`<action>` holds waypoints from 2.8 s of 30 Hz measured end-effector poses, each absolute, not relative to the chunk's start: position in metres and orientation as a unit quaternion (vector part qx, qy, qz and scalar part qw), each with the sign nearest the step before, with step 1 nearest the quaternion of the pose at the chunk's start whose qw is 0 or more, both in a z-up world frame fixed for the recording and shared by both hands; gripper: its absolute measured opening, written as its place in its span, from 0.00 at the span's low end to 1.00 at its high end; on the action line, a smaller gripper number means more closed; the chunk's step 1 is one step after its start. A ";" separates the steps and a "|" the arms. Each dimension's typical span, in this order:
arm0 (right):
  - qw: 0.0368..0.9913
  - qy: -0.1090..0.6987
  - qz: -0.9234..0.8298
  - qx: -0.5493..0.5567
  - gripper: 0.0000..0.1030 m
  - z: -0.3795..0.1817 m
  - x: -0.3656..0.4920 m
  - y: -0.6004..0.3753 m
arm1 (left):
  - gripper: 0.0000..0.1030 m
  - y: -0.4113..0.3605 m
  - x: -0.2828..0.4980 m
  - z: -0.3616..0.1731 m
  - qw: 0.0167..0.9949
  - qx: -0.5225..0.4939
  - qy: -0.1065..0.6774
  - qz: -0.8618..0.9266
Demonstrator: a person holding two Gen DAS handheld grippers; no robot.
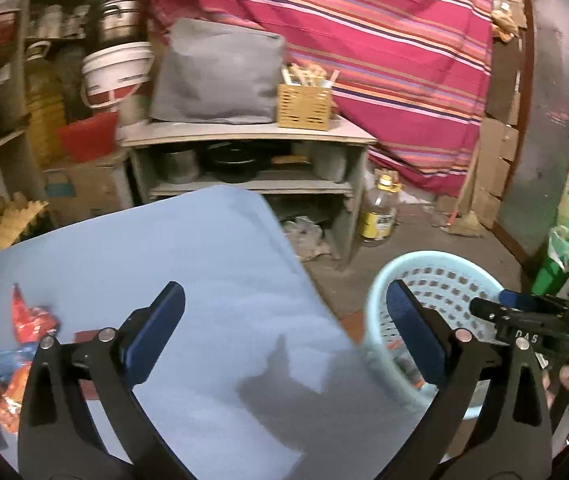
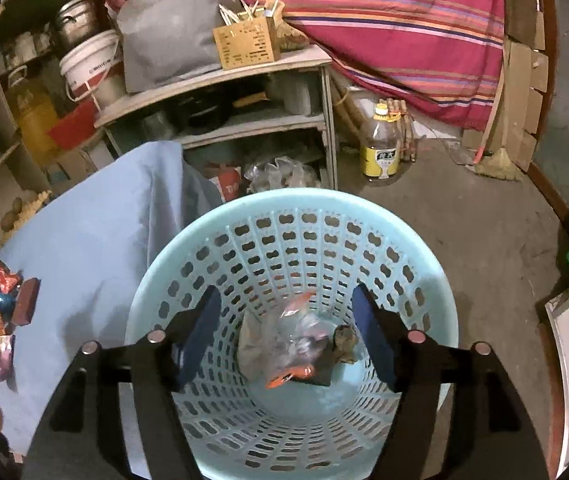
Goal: Collect trash
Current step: 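Move both tools back over the remaining trash on the table, then grasp the pink snack wrapper with the right tool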
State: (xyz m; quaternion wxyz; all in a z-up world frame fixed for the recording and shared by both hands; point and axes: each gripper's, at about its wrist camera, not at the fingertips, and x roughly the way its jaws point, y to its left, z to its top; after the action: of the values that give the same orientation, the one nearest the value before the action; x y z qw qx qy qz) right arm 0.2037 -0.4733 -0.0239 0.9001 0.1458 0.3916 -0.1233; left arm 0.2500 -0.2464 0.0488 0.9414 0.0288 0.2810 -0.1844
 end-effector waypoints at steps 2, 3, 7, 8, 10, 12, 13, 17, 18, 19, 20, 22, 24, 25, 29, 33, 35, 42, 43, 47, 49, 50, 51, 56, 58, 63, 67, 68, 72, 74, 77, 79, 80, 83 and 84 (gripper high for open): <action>0.899 0.391 -0.133 0.144 0.74 -0.022 0.204 -0.469 | 0.95 -0.227 0.250 0.052 0.944 0.021 0.280 -0.172; 0.900 0.387 -0.138 0.145 0.78 -0.020 0.204 -0.468 | 0.95 -0.220 0.249 0.053 0.945 0.019 0.279 -0.168; 0.903 0.376 -0.148 0.146 0.83 -0.013 0.202 -0.458 | 0.95 -0.179 0.242 0.057 0.953 0.015 0.270 -0.138; 0.904 0.376 -0.149 0.143 0.83 -0.013 0.201 -0.455 | 0.95 -0.169 0.241 0.057 0.954 0.013 0.269 -0.132; 0.904 0.376 -0.154 0.135 0.84 -0.012 0.202 -0.446 | 0.95 -0.144 0.238 0.057 0.956 0.007 0.269 -0.116; 0.905 0.373 -0.155 0.133 0.84 -0.010 0.201 -0.438 | 0.95 -0.122 0.235 0.056 0.958 0.004 0.271 -0.099; 0.906 0.370 -0.155 0.134 0.84 -0.009 0.200 -0.434 | 0.95 -0.108 0.233 0.055 0.958 0.002 0.272 -0.089; 0.915 0.350 -0.149 0.133 0.87 0.002 0.193 -0.409 | 0.95 -0.058 0.228 0.050 0.961 0.002 0.271 -0.050; 0.918 0.345 -0.147 0.129 0.88 0.004 0.192 -0.402 | 0.95 -0.042 0.226 0.048 0.963 0.001 0.268 -0.037; 0.920 0.340 -0.146 0.126 0.91 0.007 0.190 -0.395 | 0.95 -0.030 0.225 0.046 0.964 -0.002 0.266 -0.028; 0.924 0.333 -0.142 0.123 0.92 0.010 0.188 -0.385 | 0.95 -0.023 0.225 0.045 0.964 -0.005 0.265 -0.023; 0.929 0.323 -0.136 0.118 0.93 0.016 0.187 -0.369 | 0.95 0.000 0.226 0.041 0.963 -0.015 0.268 -0.009; 0.934 0.313 -0.133 0.110 0.93 0.021 0.186 -0.347 | 0.95 0.020 0.226 0.038 0.962 -0.021 0.272 0.000; 0.935 0.312 -0.131 0.107 0.94 0.022 0.187 -0.341 | 0.95 0.032 0.225 0.036 0.962 -0.020 0.272 0.006; 0.939 0.308 -0.117 0.097 0.94 0.026 0.189 -0.300 | 0.95 0.060 0.222 0.028 0.961 -0.012 0.274 0.022; 0.944 0.307 -0.100 0.063 0.94 0.028 0.192 -0.253 | 0.95 0.089 0.214 0.022 0.959 -0.018 0.280 0.032; 0.947 0.307 -0.082 0.054 0.94 0.027 0.192 -0.232 | 0.95 0.099 0.213 0.017 0.957 -0.019 0.286 0.036; 0.949 0.311 -0.027 0.046 0.94 0.023 0.195 -0.168 | 0.95 0.127 0.206 0.006 0.954 -0.015 0.297 0.049; 0.949 0.313 -0.019 0.042 0.94 0.022 0.196 -0.157 | 0.95 0.128 0.205 0.005 0.954 -0.015 0.297 0.050; 0.947 0.321 0.000 0.025 0.94 0.017 0.199 -0.127 | 0.95 0.137 0.203 -0.001 0.951 -0.013 0.304 0.056; 0.946 0.325 0.007 0.017 0.94 0.014 0.200 -0.116 | 0.95 0.141 0.204 -0.004 0.949 -0.011 0.308 0.058; 0.945 0.326 0.012 0.012 0.94 0.012 0.199 -0.108 | 0.95 0.143 0.204 -0.005 0.949 -0.008 0.309 0.060; 0.945 0.327 0.014 0.008 0.94 0.011 0.200 -0.104 | 0.95 0.144 0.204 -0.006 0.949 -0.005 0.309 0.063; 0.944 0.329 0.030 -0.005 0.94 0.004 0.197 -0.078 | 0.95 0.156 0.199 -0.009 0.949 -0.002 0.309 0.069; 0.942 0.334 0.040 -0.010 0.94 -0.001 0.196 -0.065 | 0.95 0.161 0.198 -0.012 0.948 -0.004 0.311 0.070; 0.932 0.357 0.048 -0.036 0.94 -0.024 0.205 -0.039 | 0.95 0.169 0.198 -0.017 0.945 -0.007 0.319 0.076; 0.925 0.375 0.040 -0.039 0.94 -0.040 0.216 -0.035 | 0.95 0.171 0.198 -0.018 0.944 -0.009 0.320 0.078; 0.925 0.376 0.039 -0.036 0.94 -0.041 0.218 -0.036 | 0.95 0.172 0.198 -0.019 0.944 -0.010 0.319 0.078; 0.922 0.382 0.044 -0.029 0.91 -0.046 0.225 -0.042 | 0.95 0.170 0.201 -0.017 0.945 -0.019 0.319 0.073; 0.916 0.398 0.058 -0.020 0.77 -0.053 0.229 -0.046 | 0.95 0.166 0.202 -0.015 0.945 -0.022 0.318 0.070; 0.906 0.417 0.077 -0.001 0.54 -0.062 0.235 -0.052 | 0.95 0.156 0.205 -0.013 0.946 -0.023 0.317 0.062; 0.906 0.415 0.087 -0.003 0.40 -0.060 0.235 -0.054 | 0.95 0.146 0.208 -0.011 0.947 -0.020 0.316 0.056; 0.905 0.414 0.096 0.002 0.36 -0.060 0.235 -0.056 | 0.95 0.142 0.209 -0.011 0.947 -0.019 0.316 0.054; 0.904 0.414 0.103 0.009 0.26 -0.059 0.235 -0.063 | 0.95 0.128 0.213 -0.011 0.947 -0.012 0.317 0.045; 0.904 0.414 0.105 0.011 0.21 -0.058 0.235 -0.065 | 0.95 0.122 0.215 -0.011 0.947 -0.009 0.319 0.041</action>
State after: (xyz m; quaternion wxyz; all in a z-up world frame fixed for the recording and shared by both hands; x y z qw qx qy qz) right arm 0.2351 -0.0654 -0.0582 0.9040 0.0114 0.4142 0.1048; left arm 0.2150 0.1224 -0.0113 0.9469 -0.0095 0.3186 0.0413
